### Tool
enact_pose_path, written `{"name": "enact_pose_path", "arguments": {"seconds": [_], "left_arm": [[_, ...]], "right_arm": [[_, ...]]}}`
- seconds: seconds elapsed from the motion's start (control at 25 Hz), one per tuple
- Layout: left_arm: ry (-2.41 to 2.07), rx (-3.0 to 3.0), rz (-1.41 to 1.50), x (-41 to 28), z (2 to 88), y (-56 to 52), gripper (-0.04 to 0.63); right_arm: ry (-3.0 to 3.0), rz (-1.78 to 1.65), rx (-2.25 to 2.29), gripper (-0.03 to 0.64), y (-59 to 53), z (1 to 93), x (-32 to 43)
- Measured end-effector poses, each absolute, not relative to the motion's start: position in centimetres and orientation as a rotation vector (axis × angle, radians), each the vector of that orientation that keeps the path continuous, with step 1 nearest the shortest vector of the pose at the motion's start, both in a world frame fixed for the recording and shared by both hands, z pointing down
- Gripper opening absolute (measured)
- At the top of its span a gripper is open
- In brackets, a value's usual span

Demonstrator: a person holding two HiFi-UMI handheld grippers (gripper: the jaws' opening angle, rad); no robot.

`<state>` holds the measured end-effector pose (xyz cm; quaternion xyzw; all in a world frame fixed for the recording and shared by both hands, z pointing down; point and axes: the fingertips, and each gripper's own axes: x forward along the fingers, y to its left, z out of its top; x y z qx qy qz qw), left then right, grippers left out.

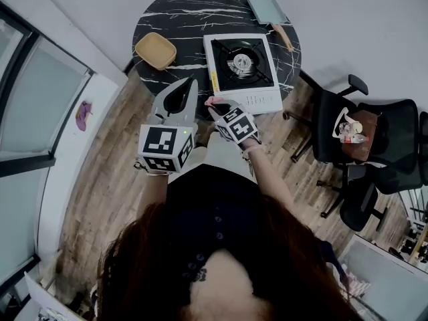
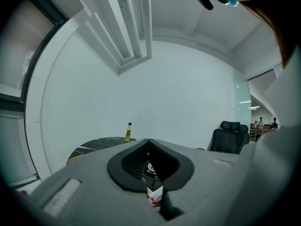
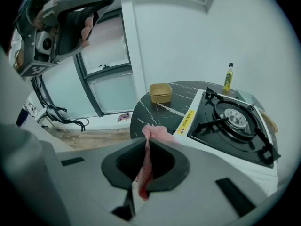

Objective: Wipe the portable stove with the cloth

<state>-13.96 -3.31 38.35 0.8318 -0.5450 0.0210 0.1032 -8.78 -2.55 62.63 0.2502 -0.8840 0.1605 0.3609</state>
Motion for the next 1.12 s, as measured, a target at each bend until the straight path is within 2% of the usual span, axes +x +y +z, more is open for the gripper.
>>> {"name": "enact_pose_path", "arguments": {"seconds": [1.12], "left_arm": [[-1.666,2.400,0.066,-15.8,38.8,-3.7,0.012]], "right_arm": [[-2.129,0.232,0.586,0.020,-7.2,62.8,-10.4]]}}
